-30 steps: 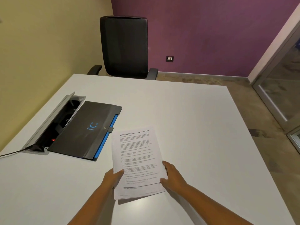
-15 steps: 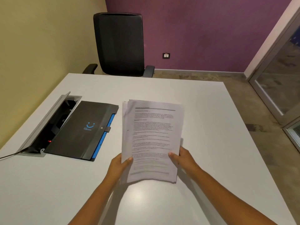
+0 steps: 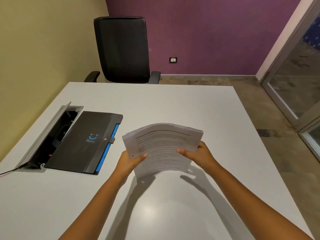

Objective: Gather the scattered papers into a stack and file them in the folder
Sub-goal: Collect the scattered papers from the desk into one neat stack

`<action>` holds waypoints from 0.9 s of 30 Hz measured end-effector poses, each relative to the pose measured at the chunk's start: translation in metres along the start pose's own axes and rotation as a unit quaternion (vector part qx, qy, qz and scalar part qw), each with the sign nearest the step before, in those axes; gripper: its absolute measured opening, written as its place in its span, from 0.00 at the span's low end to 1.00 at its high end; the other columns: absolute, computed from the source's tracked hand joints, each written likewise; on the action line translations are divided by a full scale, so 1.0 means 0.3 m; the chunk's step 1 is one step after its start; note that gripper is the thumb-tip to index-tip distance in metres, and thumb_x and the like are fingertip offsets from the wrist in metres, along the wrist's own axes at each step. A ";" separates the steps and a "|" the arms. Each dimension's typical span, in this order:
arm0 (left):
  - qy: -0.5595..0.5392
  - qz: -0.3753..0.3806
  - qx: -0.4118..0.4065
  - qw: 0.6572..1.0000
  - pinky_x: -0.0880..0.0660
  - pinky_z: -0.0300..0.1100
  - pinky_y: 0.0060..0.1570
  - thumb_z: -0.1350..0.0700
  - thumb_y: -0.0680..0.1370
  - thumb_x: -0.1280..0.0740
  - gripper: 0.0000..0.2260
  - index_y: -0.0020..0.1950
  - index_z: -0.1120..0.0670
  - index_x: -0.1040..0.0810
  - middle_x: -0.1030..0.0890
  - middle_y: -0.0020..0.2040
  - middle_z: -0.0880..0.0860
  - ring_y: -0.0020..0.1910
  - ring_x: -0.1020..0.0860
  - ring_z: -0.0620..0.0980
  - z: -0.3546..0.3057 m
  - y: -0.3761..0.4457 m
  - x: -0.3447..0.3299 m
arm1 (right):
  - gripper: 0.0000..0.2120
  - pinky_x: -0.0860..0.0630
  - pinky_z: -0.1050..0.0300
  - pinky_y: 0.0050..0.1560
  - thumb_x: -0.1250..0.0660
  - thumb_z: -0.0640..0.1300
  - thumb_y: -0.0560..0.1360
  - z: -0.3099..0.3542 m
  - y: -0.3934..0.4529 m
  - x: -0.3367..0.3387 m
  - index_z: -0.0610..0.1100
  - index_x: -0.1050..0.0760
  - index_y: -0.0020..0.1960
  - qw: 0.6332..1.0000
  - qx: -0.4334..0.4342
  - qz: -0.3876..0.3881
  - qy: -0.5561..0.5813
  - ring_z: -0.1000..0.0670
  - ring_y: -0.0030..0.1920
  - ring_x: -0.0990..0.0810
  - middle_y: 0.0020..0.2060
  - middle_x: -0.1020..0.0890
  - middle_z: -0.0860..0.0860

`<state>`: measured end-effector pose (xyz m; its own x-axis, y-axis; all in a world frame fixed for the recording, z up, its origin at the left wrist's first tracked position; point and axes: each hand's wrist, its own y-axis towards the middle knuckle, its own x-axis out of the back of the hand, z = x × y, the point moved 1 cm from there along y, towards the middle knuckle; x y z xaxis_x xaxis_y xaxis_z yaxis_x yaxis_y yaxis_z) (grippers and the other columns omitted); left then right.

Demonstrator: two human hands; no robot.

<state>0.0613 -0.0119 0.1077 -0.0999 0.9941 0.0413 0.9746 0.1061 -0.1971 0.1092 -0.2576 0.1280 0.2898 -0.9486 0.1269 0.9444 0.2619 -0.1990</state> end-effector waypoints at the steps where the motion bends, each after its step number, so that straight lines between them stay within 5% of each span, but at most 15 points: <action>1: 0.000 0.001 -0.001 1.000 0.24 0.39 0.45 0.56 0.69 0.26 0.16 0.47 0.35 0.21 0.16 0.46 0.40 0.49 0.20 0.41 0.002 -0.001 -0.007 | 0.14 0.24 0.75 0.40 0.23 0.47 0.65 0.008 -0.002 -0.001 0.63 0.20 0.45 1.000 0.000 0.003 -0.002 0.64 0.46 0.18 0.44 0.16 0.66; 8: -0.012 -0.012 0.026 1.000 0.24 0.39 0.45 0.56 0.70 0.27 0.16 0.50 0.37 0.24 0.19 0.49 0.42 0.52 0.23 0.44 0.031 -0.026 -0.042 | 0.13 0.24 0.72 0.41 0.26 0.43 0.69 -0.047 0.007 -0.016 0.59 0.23 0.46 0.999 -0.036 0.015 -0.018 0.62 0.45 0.19 0.44 0.17 0.61; 15: 0.006 0.001 0.052 0.999 0.24 0.47 0.52 0.48 0.68 0.29 0.16 0.55 0.42 0.25 0.20 0.52 0.47 0.53 0.22 0.47 0.076 -0.015 -0.045 | 0.22 0.26 0.52 0.63 0.30 0.41 0.73 -0.180 0.016 -0.038 0.40 0.29 0.66 0.990 -0.126 0.002 -0.066 0.46 0.59 0.23 0.60 0.22 0.45; 18: 0.036 0.010 0.075 0.996 0.23 0.48 0.51 0.46 0.66 0.29 0.16 0.52 0.45 0.22 0.18 0.49 0.50 0.49 0.21 0.49 0.103 -0.001 -0.042 | 0.23 0.27 0.57 0.61 0.31 0.40 0.74 -0.233 0.015 -0.060 0.39 0.31 0.67 0.985 -0.157 -0.015 -0.068 0.44 0.62 0.24 0.62 0.23 0.43; 22: 0.099 0.021 0.118 0.988 0.25 0.47 0.50 0.63 0.75 0.35 0.06 0.48 0.52 0.25 0.20 0.50 0.57 0.53 0.22 0.58 0.160 0.037 -0.021 | 0.24 0.30 0.60 0.59 0.32 0.39 0.74 -0.292 -0.001 -0.088 0.38 0.33 0.68 0.976 -0.201 -0.048 -0.065 0.44 0.64 0.26 0.63 0.24 0.42; 27: 0.142 0.028 0.120 0.982 0.27 0.47 0.57 0.61 0.76 0.34 0.15 0.63 0.60 0.27 0.22 0.58 0.58 0.58 0.24 0.57 0.201 0.073 0.020 | 0.17 0.26 0.58 0.54 0.32 0.39 0.74 -0.313 -0.003 -0.102 0.37 0.26 0.62 0.971 -0.204 -0.073 -0.101 0.46 0.55 0.21 0.56 0.19 0.43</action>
<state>0.0698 -0.0025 0.0446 0.0449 0.9562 0.2891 0.8986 0.0877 -0.4298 0.0849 -0.2454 0.0331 0.2212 -0.9053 0.3628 0.8494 -0.0039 -0.5277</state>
